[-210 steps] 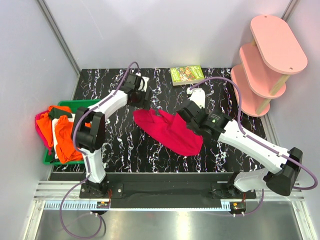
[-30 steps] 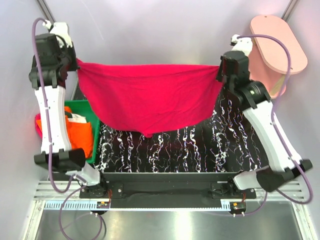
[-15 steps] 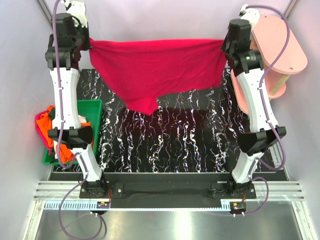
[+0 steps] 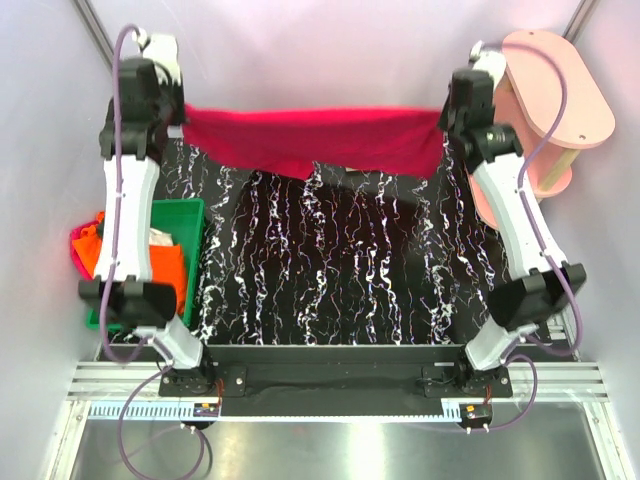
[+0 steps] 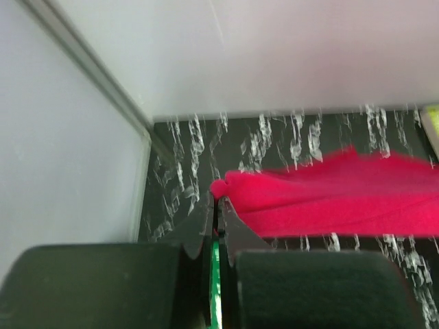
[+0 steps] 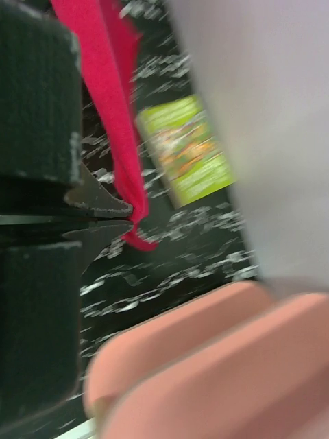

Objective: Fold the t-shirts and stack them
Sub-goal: Flatten out the tshirt

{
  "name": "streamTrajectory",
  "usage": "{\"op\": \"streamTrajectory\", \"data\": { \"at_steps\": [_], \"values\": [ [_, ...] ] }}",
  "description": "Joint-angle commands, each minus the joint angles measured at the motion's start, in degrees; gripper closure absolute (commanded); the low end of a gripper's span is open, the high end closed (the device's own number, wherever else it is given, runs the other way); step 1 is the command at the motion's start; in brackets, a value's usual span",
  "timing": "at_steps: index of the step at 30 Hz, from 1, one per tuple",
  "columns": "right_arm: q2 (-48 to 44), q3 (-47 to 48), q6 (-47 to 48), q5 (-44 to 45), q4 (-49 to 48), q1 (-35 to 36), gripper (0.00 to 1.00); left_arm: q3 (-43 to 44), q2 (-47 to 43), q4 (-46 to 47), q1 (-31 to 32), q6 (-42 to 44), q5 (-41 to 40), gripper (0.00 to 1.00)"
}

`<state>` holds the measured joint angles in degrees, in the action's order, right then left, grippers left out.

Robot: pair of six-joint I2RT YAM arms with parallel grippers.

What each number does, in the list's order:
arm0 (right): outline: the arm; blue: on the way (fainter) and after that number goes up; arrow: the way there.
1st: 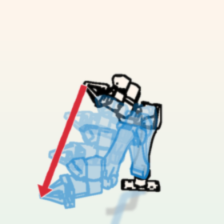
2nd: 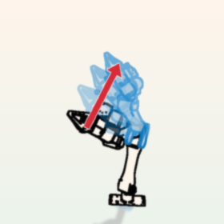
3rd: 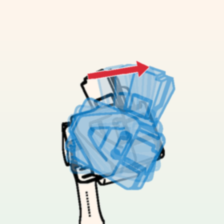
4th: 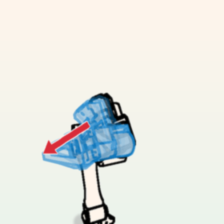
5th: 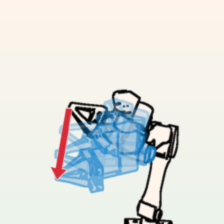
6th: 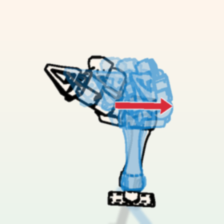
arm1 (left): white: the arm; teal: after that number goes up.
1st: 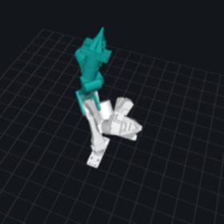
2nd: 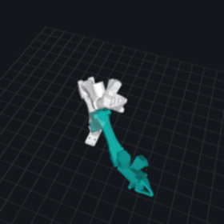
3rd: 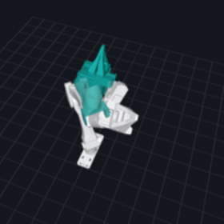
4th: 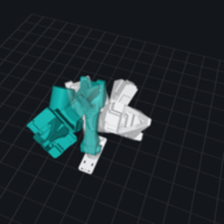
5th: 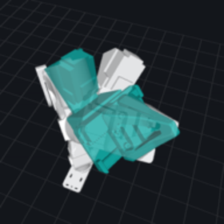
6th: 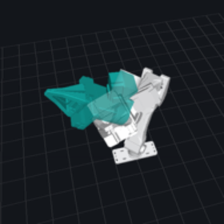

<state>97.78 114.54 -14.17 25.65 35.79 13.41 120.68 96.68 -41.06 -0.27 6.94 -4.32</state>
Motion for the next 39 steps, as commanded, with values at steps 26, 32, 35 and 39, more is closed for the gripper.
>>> {"op": "streamTrajectory", "data": {
  "at_steps": [26,32,35,39],
  "values": [
    [-21.41,-11.89,4.95,5.90,-0.81,3.82,1.00,-20.40,-30.33,4.22,-0.52,-0.88,1.86,1.00],
    [-9.55,-5.48,5.65,4.76,-2.30,0.40,1.00,-15.41,-18.31,7.48,-0.60,-1.31,2.82,1.00],
    [-2.08,1.98,4.95,3.71,-2.22,-2.24,1.00,-7.07,-9.17,7.49,-0.17,-1.23,3.00,1.00],
    [9.35,18.76,4.95,1.96,-1.69,-3.65,1.00,10.29,4.45,6.61,-0.08,0.26,1.25,1.00]
  ]
}}
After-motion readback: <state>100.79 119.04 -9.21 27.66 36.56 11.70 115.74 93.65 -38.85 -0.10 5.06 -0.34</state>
